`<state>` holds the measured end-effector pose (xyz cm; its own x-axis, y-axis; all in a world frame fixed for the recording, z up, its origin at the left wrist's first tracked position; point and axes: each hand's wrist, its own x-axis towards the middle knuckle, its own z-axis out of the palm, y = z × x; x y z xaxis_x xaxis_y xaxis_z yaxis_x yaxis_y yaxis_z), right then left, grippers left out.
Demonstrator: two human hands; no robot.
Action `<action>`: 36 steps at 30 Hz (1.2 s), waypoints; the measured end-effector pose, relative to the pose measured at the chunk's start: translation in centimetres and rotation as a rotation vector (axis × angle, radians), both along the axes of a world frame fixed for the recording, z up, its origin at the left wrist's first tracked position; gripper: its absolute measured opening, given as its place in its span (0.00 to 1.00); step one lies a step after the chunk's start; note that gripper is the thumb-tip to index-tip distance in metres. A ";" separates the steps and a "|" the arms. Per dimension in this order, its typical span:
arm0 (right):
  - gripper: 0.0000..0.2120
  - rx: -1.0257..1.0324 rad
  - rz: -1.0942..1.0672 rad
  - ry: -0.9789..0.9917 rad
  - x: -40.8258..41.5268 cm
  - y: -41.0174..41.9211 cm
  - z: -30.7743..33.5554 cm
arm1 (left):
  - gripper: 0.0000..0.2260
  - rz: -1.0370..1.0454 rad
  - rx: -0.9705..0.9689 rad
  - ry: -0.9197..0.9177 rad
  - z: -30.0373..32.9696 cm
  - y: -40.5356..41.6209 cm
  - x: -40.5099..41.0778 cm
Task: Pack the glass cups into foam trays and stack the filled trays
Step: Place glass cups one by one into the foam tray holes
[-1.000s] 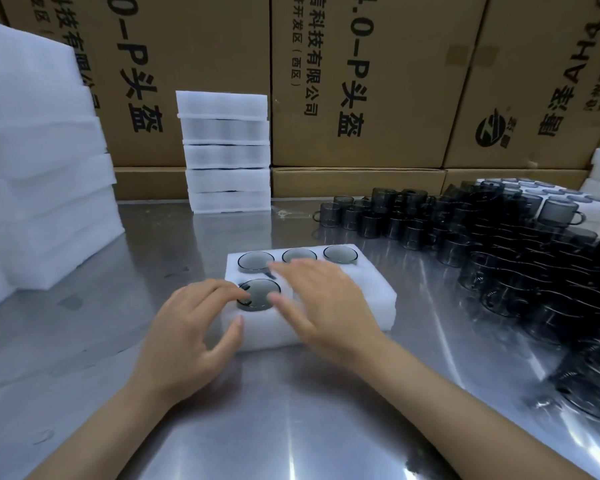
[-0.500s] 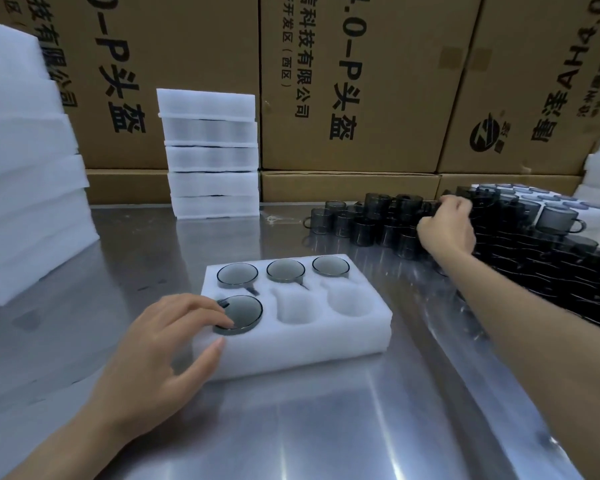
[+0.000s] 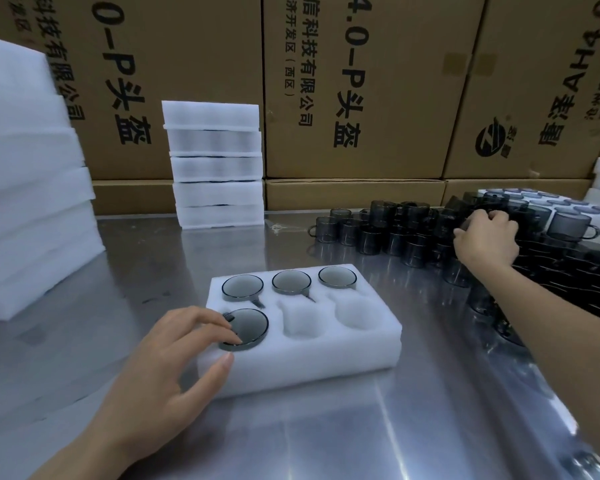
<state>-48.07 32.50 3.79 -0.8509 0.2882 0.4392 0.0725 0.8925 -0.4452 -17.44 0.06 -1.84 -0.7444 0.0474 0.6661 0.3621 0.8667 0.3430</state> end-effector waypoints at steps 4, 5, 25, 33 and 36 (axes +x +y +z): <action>0.10 -0.155 0.205 0.260 3.8 -1.8 1.6 | 0.12 0.008 -0.005 -0.018 0.1 0.2 0.2; 0.10 -0.196 0.286 0.314 5.0 -2.4 1.8 | 0.12 0.010 -0.004 -0.021 0.2 0.3 0.2; 0.19 -0.120 0.777 0.092 20.8 -15.0 -2.7 | 0.17 0.054 0.064 -0.097 0.2 0.7 0.8; 0.20 -0.041 0.834 0.026 20.2 -14.5 -2.7 | 0.17 0.058 0.069 -0.094 0.3 0.8 0.8; 0.22 -0.008 0.857 0.007 20.2 -14.2 -2.7 | 0.17 0.060 0.055 -0.096 0.5 1.0 0.8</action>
